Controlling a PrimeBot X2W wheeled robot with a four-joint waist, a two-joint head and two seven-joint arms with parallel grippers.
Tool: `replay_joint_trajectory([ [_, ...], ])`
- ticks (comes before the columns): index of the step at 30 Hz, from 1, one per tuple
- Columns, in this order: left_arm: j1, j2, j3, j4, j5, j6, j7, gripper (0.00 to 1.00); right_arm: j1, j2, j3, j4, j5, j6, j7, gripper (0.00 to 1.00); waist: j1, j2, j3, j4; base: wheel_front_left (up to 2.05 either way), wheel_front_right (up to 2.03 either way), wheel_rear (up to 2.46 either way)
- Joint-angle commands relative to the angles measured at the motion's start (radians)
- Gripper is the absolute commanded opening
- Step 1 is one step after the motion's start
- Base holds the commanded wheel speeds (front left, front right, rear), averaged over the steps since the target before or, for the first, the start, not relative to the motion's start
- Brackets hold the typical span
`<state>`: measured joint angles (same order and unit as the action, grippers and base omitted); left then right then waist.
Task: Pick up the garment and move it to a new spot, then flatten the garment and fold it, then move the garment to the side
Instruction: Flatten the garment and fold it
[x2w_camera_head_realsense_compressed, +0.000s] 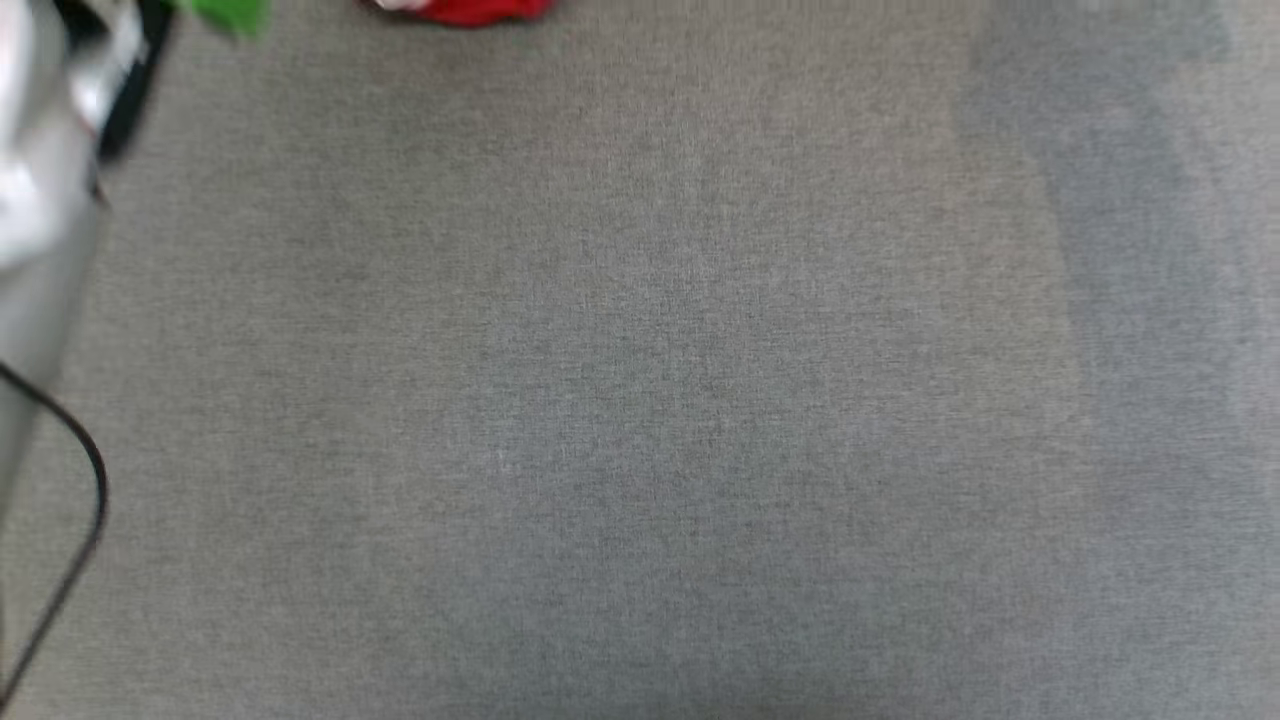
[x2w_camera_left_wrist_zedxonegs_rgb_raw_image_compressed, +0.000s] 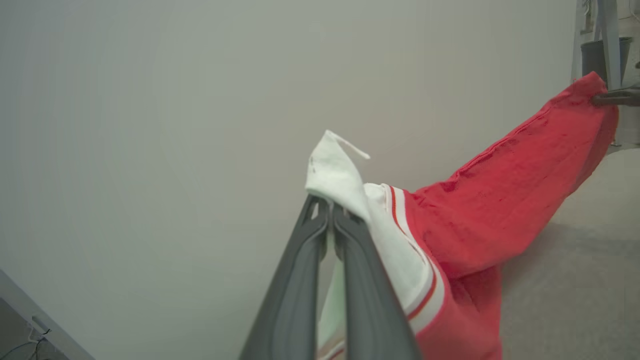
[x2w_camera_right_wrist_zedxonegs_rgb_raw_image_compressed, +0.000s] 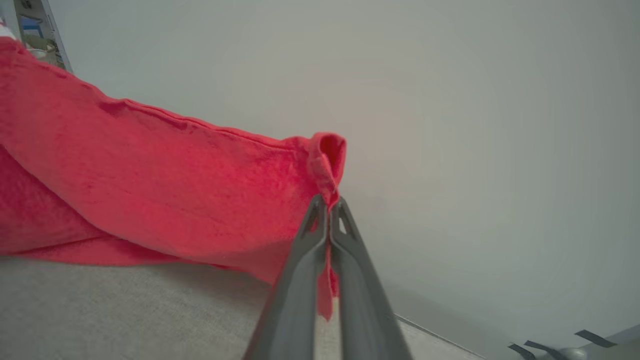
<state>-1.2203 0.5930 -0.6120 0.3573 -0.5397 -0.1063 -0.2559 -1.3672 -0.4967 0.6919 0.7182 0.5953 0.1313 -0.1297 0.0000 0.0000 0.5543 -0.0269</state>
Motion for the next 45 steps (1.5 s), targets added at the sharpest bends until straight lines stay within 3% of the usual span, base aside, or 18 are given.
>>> replay_joint_trajectory([
  [1, 0.086, 0.005, 0.015, -0.033, 0.01, 0.011, -0.006, 0.0, 0.058, -0.017, 0.019, -0.022, 0.023, -0.001, -0.012, 0.0, 0.0, 0.0, -0.074, 0.005, 0.0, 0.0, 0.0],
  [9, 0.479, 0.006, 0.047, -0.183, 0.049, 0.057, -0.006, 0.0, 0.346, -0.112, 0.117, -0.134, 0.117, -0.001, -0.012, 0.0, 0.0, 0.0, -0.211, 0.008, 0.0, 0.0, 0.0],
  [22, 0.966, 0.031, 0.0, -0.324, 0.04, 0.134, -0.006, 0.0, 0.785, -0.245, 0.12, -0.294, 0.184, -0.001, -0.012, 0.0, 0.0, 0.0, -0.388, 0.033, 0.0, 0.0, 0.0],
  [34, 1.253, 0.022, -0.085, -0.344, -0.013, 0.19, 0.008, 0.0, 1.177, -0.262, -0.066, -0.409, 0.141, -0.001, 0.02, 0.0, 0.0, 0.0, -0.469, 0.025, 0.0, 0.0, 0.0],
  [38, 1.321, 0.024, -0.108, -0.332, -0.045, 0.18, 0.017, 0.0, 1.35, -0.25, -0.184, -0.465, 0.096, -0.001, 0.066, 0.0, 0.0, 0.0, -0.484, 0.029, 0.0, 0.0, 0.0],
  [45, 1.304, 0.026, -0.125, -0.318, -0.045, 0.158, 0.035, 0.0, 1.446, -0.2, -0.302, -0.547, 0.043, -0.001, 0.126, 0.0, 0.0, 0.0, -0.479, 0.027, 0.0, 0.0, 0.0],
])
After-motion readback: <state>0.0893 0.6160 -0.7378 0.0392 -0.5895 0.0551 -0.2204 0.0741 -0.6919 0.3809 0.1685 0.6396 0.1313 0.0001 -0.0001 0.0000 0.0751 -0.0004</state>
